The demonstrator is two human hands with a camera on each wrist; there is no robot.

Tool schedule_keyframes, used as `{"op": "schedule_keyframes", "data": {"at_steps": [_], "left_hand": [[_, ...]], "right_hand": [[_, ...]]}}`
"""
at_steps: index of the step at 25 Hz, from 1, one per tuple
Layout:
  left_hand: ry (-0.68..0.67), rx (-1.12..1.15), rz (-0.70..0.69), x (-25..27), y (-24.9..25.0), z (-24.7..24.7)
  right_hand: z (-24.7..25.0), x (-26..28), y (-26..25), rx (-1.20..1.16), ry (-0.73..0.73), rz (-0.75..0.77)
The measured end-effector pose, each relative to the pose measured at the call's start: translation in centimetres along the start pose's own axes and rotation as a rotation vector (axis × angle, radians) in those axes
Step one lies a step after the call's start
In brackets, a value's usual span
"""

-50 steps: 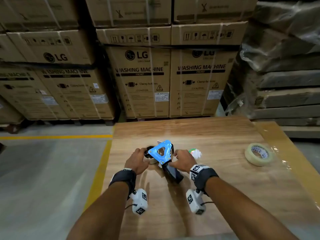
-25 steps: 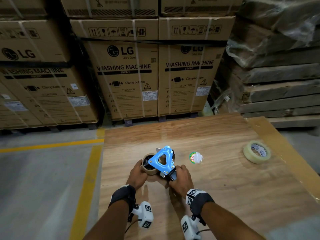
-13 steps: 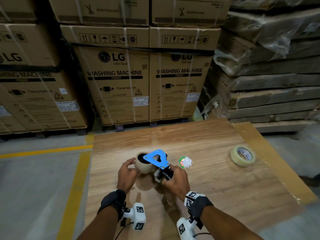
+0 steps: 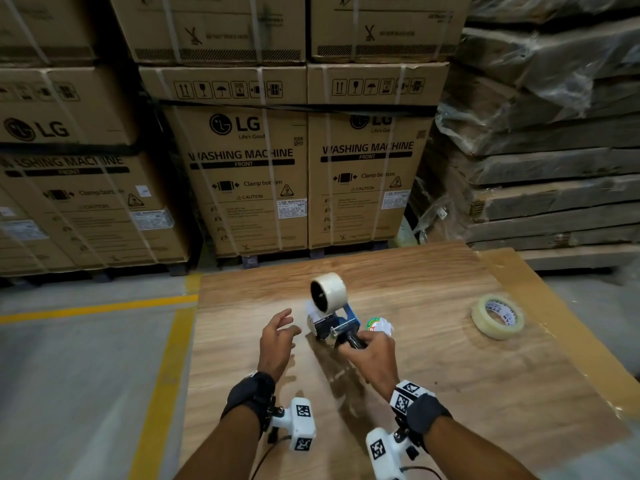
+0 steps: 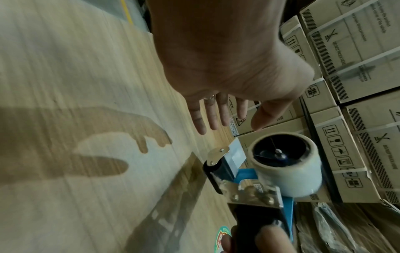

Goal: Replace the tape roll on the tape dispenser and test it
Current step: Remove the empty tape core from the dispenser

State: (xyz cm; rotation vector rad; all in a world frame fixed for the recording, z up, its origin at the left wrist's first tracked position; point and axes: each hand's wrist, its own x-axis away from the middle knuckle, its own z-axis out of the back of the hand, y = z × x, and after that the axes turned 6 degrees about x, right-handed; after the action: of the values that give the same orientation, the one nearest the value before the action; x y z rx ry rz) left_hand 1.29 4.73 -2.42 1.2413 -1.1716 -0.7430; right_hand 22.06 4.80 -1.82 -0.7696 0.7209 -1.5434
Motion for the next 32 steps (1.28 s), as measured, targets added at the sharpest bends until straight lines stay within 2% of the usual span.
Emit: {"op": "schedule_keyframes", "data": {"at_steps": [3, 6, 11, 15, 21, 24, 32], "left_hand": [[0.021, 0.045, 0.054, 0.3, -0.9, -0.1], [0.025, 0.062, 0.086, 0.7, -1.5, -0.3], [0.002, 0.101, 0.135, 1.1, -3.0, -0.6], [0.002, 0.116, 0.151, 1.0, -4.1, -0.7], [-0.009, 0.110, 0.192, 2.2, -5.5, -0.4], [-0.012, 0.064, 0.173, 2.6, -5.6, -0.6], [-0.047, 0.085, 0.176, 3.0, -5.3, -1.3]], "right_hand": [[0.2, 0.1, -0.1, -0.160, -0.014, -0.140], [-0.1, 0.2, 0.2, -0.430, -0.087, -0.319], [-0.5, 0.9, 2.3, -0.633, -0.212, -0.449], [-0.4, 2.3, 2.7, -0.737, -0.255, -0.539], [-0.8, 4.1, 5.1, -0.793, -0.317, -0.688], [-0.3, 4.8, 5.1, -0.858, -0.324, -0.697], [0.7, 3.8, 7.1, -0.613, -0.385, -0.656]]}}
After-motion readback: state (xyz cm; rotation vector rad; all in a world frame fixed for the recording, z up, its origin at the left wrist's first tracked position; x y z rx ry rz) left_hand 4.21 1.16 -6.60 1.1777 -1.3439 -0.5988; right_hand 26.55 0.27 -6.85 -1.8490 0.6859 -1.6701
